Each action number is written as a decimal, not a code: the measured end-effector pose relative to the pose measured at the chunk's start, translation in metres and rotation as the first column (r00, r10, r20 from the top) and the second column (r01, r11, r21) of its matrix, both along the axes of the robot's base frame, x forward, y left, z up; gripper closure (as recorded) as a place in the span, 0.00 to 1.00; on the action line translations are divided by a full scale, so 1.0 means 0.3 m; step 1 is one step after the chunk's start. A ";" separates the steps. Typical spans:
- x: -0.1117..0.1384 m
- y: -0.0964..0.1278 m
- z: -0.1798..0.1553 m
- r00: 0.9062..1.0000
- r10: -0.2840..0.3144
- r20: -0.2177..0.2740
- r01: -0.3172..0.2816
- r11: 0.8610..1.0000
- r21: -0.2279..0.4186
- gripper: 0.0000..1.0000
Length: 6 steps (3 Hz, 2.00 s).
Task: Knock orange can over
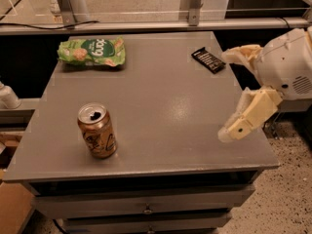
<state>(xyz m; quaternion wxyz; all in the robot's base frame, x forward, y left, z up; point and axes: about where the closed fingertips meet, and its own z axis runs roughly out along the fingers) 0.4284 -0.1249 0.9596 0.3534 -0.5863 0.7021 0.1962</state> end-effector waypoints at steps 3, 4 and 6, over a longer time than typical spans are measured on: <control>-0.058 0.321 -0.187 0.994 0.109 0.003 -0.106 0.956 0.273 0.00; -0.079 0.410 -0.236 0.995 0.100 -0.020 -0.086 0.928 0.363 0.00; -0.100 0.561 -0.273 0.997 0.040 -0.068 0.006 0.823 0.568 0.00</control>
Offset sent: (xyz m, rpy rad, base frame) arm -0.0147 0.1064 -0.0648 0.3241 0.0028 0.1369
